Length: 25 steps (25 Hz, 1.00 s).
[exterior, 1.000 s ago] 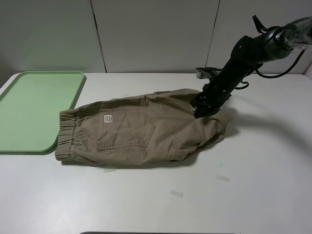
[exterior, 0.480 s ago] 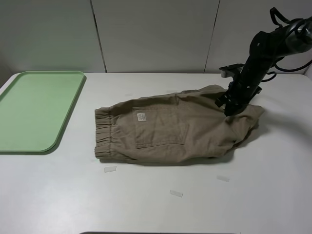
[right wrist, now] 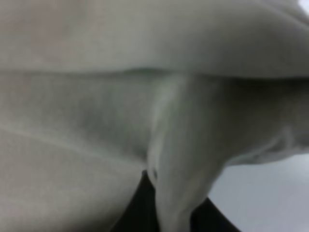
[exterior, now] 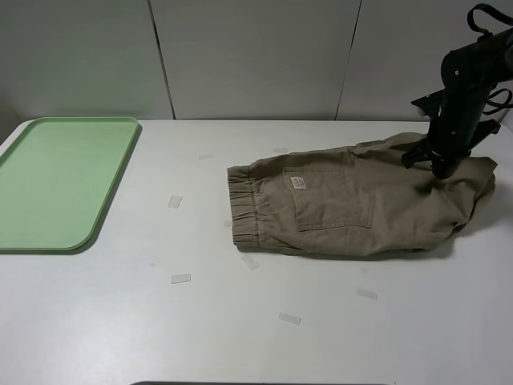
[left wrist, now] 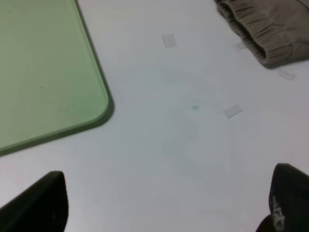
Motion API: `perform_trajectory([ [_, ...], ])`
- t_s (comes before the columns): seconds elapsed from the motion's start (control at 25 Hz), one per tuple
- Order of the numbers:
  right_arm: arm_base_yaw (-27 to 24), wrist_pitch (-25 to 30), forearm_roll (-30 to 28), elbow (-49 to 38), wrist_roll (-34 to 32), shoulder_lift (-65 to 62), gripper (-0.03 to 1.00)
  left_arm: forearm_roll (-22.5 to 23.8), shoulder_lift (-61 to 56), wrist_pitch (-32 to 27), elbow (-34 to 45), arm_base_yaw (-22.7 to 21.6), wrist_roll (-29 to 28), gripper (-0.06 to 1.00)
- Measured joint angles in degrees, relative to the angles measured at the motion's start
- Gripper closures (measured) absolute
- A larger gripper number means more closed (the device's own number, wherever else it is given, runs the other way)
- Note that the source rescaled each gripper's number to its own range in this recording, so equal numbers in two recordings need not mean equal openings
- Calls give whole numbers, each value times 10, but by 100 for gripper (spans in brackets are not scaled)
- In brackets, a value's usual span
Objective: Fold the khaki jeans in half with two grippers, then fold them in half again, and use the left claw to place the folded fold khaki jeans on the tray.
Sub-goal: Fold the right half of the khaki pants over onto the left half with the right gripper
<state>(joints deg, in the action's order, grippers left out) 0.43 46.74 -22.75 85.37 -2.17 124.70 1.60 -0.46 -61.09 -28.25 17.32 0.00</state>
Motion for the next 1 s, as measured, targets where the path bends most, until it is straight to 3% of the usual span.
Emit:
perform_trajectory([
  [0.16, 23, 14, -27, 0, -13, -13, 93, 0, 0, 0, 0, 0, 0, 14],
  [0.44, 76, 18, -25, 0, -31, -43, 93, 10, 0, 0, 0, 0, 0, 14],
  [1.0, 179, 65, 69, 0, -30, -52, 93, 32, 0, 0, 0, 0, 0, 14],
])
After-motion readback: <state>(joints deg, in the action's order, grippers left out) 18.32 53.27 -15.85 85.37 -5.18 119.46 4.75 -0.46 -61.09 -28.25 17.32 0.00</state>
